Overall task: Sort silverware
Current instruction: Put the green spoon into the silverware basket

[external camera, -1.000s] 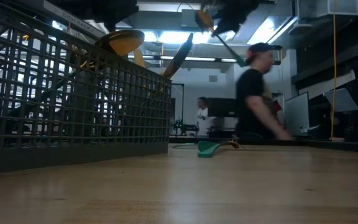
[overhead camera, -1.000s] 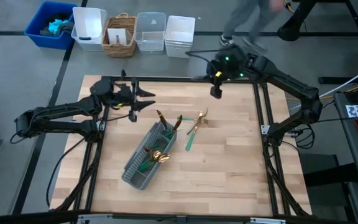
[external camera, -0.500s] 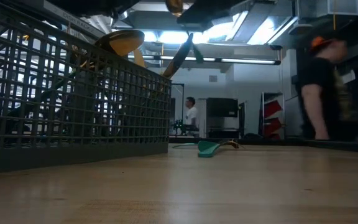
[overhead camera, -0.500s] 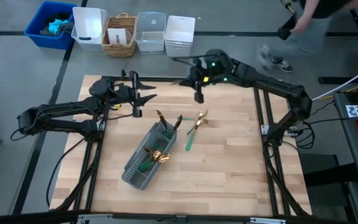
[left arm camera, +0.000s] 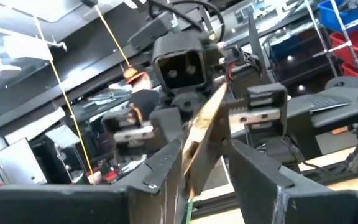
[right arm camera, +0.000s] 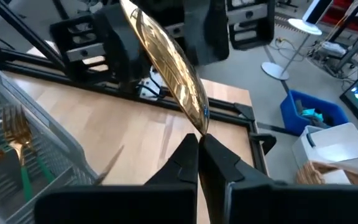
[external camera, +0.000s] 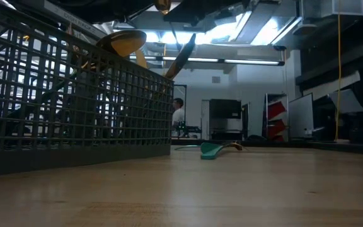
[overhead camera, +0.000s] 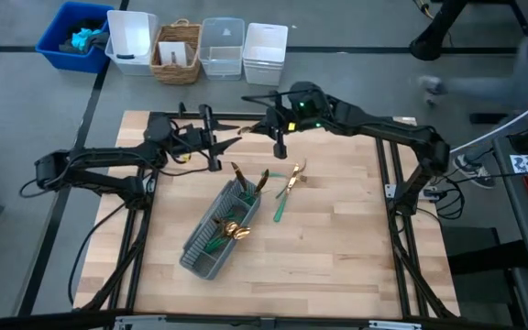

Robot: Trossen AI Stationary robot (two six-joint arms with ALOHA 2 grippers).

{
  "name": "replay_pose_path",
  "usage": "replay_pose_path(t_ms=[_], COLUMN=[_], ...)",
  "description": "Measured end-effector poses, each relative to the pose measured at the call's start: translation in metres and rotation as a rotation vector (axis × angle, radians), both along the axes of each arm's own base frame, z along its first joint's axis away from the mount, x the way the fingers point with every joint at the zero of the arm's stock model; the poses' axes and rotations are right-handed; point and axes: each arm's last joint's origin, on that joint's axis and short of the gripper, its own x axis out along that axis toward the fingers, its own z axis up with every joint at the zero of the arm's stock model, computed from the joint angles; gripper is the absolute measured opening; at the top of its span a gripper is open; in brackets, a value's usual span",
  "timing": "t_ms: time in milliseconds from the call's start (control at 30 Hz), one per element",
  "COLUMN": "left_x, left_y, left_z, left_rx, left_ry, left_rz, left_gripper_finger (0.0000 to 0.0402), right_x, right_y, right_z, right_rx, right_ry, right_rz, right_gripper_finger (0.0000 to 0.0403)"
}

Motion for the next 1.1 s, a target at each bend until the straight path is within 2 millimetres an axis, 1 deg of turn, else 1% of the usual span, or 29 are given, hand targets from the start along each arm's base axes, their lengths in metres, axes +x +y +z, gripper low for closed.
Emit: replay_pose_path(t_ms=[367, 467, 600, 633, 800, 933, 1100], left_x=[0.0068, 0.0070, 0.0069, 0.0068, 0.0068, 0.0067, 0.0066], left_y=[0.0025, 0.0026, 0.0027, 0.0030, 0.0028, 0.0030, 0.0031], left_z=[0.0084, 0.0079, 0.0083, 0.0083, 0.0084, 0.0084, 0.0085], left_rx=[0.016, 0.014, 0.012, 0.013, 0.001, -0.023, -0.040], left_ry=[-0.017, -0.013, -0.017, -0.018, -0.020, -0.024, -0.026], left_rz=[0.002, 0.002, 0.006, 0.008, 0.004, -0.001, -0.003], left_gripper_finger=[0.0118, 0.0090, 0.0026, 0.0015, 0.0012, 0.0005, 0.0002], right_x=[0.0037, 0.0036, 0.0036, 0.0036, 0.0035, 0.0036, 0.0036], right_y=[0.0015, 0.0014, 0.0015, 0.0014, 0.0014, 0.0019, 0.0019], right_z=[-0.0019, -0.0020, -0.0020, -0.0021, -0.0024, -0.0025, -0.0023], right_rx=[0.008, 0.009, 0.014, 0.017, 0.017, 0.012, 0.008], right_ry=[-0.012, -0.011, -0.011, -0.010, -0.007, -0.007, -0.009], right_rz=[0.026, 0.024, 0.026, 0.023, 0.022, 0.029, 0.033], right_gripper_finger=[0.0007, 0.0007, 0.0008, 0.0008, 0.0011, 0.0033, 0.0090])
